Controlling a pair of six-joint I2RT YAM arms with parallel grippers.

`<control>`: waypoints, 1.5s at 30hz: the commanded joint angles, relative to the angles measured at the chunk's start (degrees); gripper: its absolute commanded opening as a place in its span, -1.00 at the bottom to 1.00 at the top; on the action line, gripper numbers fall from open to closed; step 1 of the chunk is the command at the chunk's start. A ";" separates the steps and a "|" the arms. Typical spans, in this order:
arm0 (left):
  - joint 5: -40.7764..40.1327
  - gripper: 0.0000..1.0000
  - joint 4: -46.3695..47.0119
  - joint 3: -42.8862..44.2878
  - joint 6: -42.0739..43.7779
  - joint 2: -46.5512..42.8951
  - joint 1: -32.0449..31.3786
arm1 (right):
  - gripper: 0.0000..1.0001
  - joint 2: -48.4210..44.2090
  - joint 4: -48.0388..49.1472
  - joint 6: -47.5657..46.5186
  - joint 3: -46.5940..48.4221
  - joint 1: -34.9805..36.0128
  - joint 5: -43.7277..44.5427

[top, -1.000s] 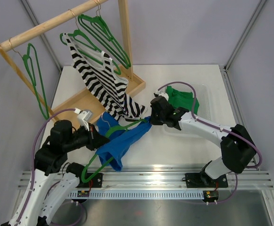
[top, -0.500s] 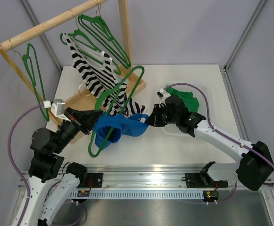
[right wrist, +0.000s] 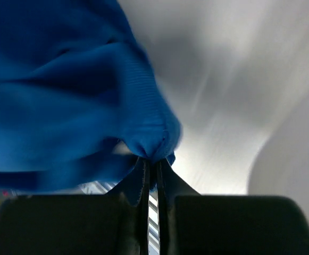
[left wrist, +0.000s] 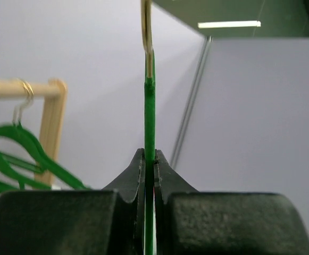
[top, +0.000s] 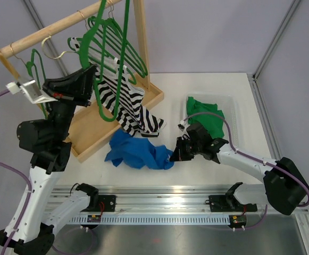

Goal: Remove the tank top from the hanger

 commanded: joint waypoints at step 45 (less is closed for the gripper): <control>-51.89 -1.00 -77.69 50.06 8.35 24.49 0.01 | 0.99 -2.17 -14.42 -1.64 25.12 13.76 24.77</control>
